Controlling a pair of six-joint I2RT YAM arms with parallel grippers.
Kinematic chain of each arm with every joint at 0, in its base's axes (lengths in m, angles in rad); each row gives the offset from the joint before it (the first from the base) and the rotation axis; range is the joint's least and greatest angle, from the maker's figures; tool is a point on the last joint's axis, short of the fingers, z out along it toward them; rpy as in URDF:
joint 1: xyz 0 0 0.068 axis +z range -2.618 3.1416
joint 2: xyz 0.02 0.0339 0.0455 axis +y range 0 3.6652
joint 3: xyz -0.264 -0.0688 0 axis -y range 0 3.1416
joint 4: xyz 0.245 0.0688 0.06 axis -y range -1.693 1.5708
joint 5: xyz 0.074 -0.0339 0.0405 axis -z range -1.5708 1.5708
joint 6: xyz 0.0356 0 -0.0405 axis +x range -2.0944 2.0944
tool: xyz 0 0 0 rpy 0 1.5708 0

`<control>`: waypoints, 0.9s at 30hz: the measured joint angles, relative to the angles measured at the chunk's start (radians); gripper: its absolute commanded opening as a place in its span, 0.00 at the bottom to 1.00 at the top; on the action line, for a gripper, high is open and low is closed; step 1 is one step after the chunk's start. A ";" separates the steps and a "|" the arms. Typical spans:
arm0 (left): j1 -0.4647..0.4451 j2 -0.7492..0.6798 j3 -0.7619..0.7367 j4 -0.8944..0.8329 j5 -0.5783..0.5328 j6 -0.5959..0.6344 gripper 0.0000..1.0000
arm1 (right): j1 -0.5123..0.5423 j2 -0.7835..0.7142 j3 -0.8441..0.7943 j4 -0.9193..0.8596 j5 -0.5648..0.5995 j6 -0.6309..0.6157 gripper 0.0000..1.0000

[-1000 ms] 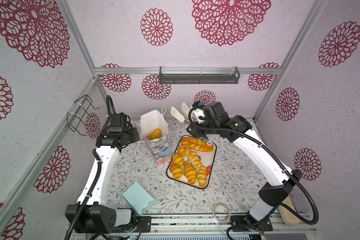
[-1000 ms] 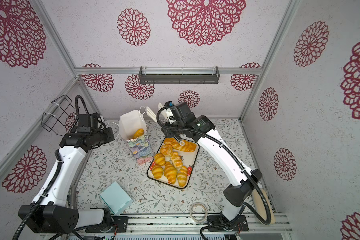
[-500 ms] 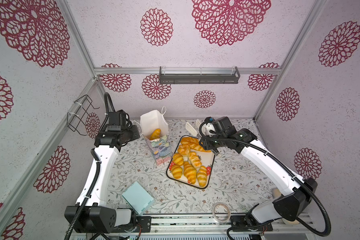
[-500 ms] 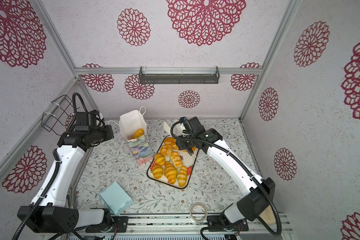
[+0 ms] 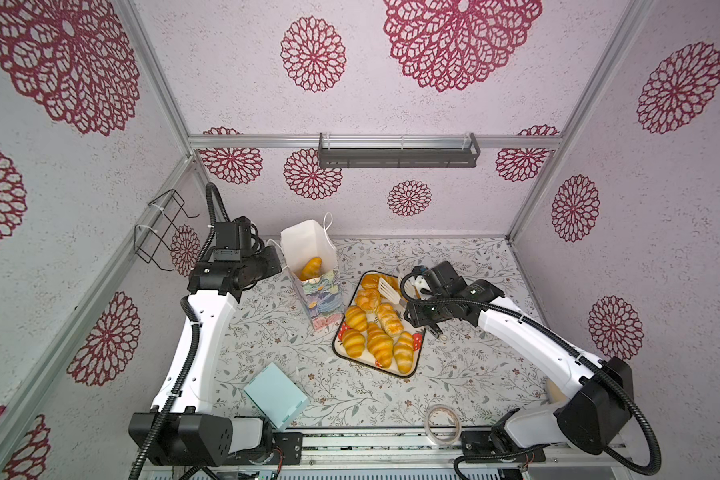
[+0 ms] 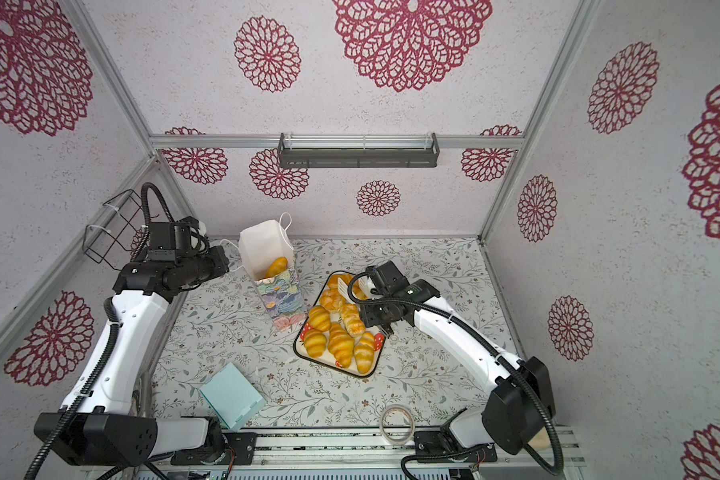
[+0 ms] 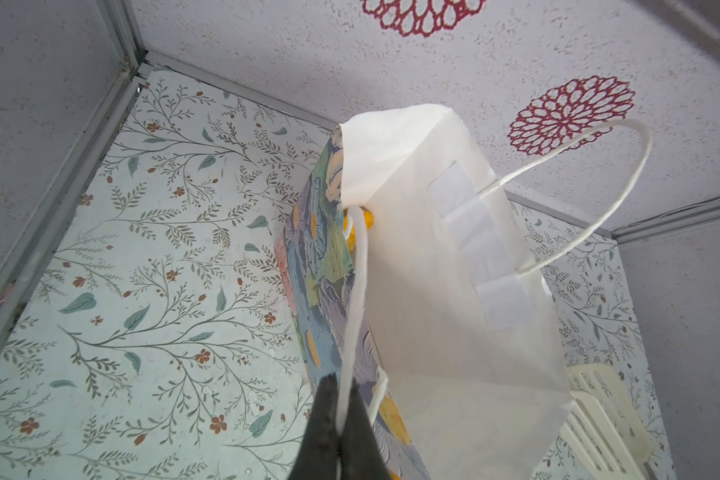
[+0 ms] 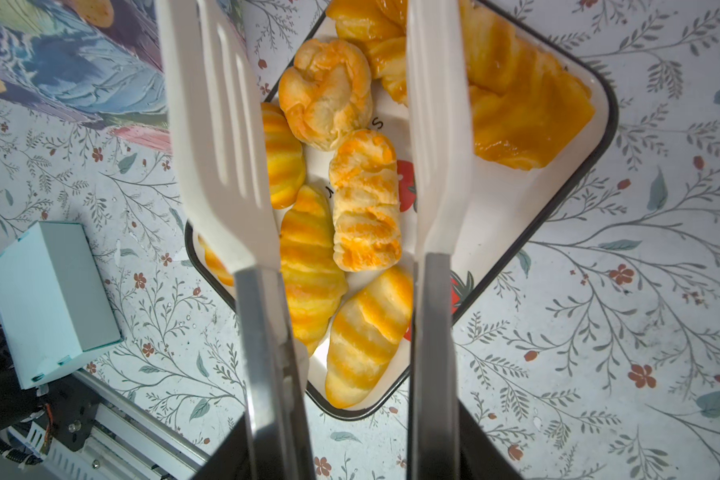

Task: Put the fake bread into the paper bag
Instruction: 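Move the tongs with the right gripper down over the pastry tray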

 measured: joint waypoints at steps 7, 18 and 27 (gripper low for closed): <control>0.008 0.007 0.000 0.003 0.043 0.000 0.00 | -0.004 0.000 -0.075 0.034 -0.016 0.011 0.54; 0.028 0.007 0.000 0.022 0.098 -0.001 0.00 | -0.008 0.006 -0.135 0.087 -0.045 0.032 0.56; 0.037 0.007 -0.001 0.024 0.104 0.000 0.00 | -0.009 0.041 -0.182 0.121 -0.069 0.044 0.57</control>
